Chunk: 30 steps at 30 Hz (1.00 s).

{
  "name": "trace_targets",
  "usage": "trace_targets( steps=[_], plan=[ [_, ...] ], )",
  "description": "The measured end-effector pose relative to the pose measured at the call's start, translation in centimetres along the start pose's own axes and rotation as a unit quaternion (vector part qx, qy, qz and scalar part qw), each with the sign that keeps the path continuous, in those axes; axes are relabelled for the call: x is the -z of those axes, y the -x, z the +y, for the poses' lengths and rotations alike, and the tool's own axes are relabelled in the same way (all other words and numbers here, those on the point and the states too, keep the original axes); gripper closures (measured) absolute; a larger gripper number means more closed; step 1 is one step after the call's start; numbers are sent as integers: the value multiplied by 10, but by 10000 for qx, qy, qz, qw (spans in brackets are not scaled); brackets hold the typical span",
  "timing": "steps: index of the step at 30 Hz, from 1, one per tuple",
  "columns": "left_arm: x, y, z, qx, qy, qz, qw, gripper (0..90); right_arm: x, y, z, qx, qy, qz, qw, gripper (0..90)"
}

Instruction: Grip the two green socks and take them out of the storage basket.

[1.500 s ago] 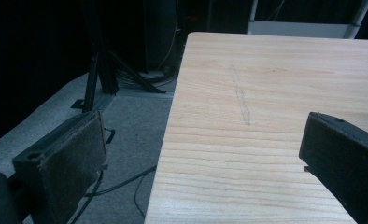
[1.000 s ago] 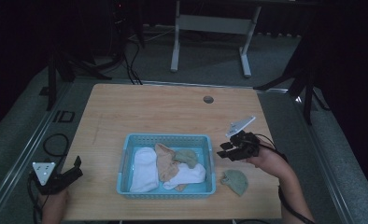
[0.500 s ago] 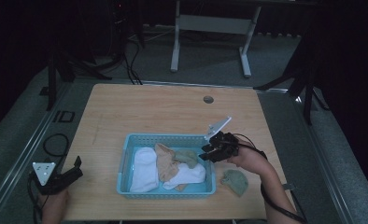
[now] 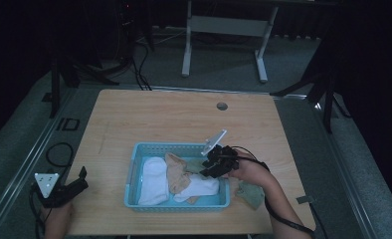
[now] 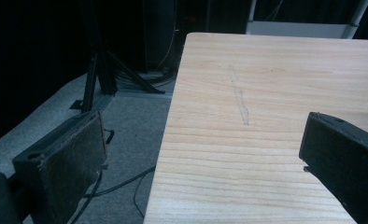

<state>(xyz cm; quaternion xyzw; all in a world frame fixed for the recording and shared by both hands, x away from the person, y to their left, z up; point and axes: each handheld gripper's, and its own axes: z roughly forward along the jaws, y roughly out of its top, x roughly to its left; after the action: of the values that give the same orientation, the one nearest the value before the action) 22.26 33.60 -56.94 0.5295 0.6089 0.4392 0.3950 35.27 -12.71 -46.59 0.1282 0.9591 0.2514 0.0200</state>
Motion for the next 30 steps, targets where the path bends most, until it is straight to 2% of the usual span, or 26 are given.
trace_targets(
  steps=[3, 6, 12, 18, 20, 21, 22, 23, 25, 30],
  plan=[
    [0, 0, 0, -5, -4, -6, 10000, 3, -6, 1, 3, -14, -6, -118, 9999, 626],
    [0, 0, 0, -3, -2, -8, 10000, 3, -14, 2, 3, -30, -75, -97, 9999, 624],
    [0, 0, 0, 14, -13, -18, 10000, 4, -28, 3, 4, 0, -331, -124, 9994, 607],
    [0, 0, 0, 13, -5, -13, 10000, 4, -41, 5, 7, 138, -565, -222, 9981, 599],
    [0, 0, 0, 18, -4, -13, 10000, 4, -42, 5, 7, 143, -583, -216, 9980, 623],
    [0, -1, 0, 26, -7, -20, 10000, 4, -44, 5, 8, 198, -617, -226, 9976, 680],
    [0, -1, 0, 30, -4, -13, 10000, 3, -44, 4, 8, 253, -640, -231, 9974, 796],
    [0, -1, 0, 33, -6, -16, 10000, 4, -43, 4, 8, 281, -618, -221, 9974, 816],
    [0, 0, 0, 30, -7, -11, 10000, 4, -41, 2, 9, 395, -611, -213, 9971, 833],
    [0, -1, 0, 34, -5, -13, 10000, 4, -31, 0, 9, 454, -547, -223, 9972, 838]
  ],
)
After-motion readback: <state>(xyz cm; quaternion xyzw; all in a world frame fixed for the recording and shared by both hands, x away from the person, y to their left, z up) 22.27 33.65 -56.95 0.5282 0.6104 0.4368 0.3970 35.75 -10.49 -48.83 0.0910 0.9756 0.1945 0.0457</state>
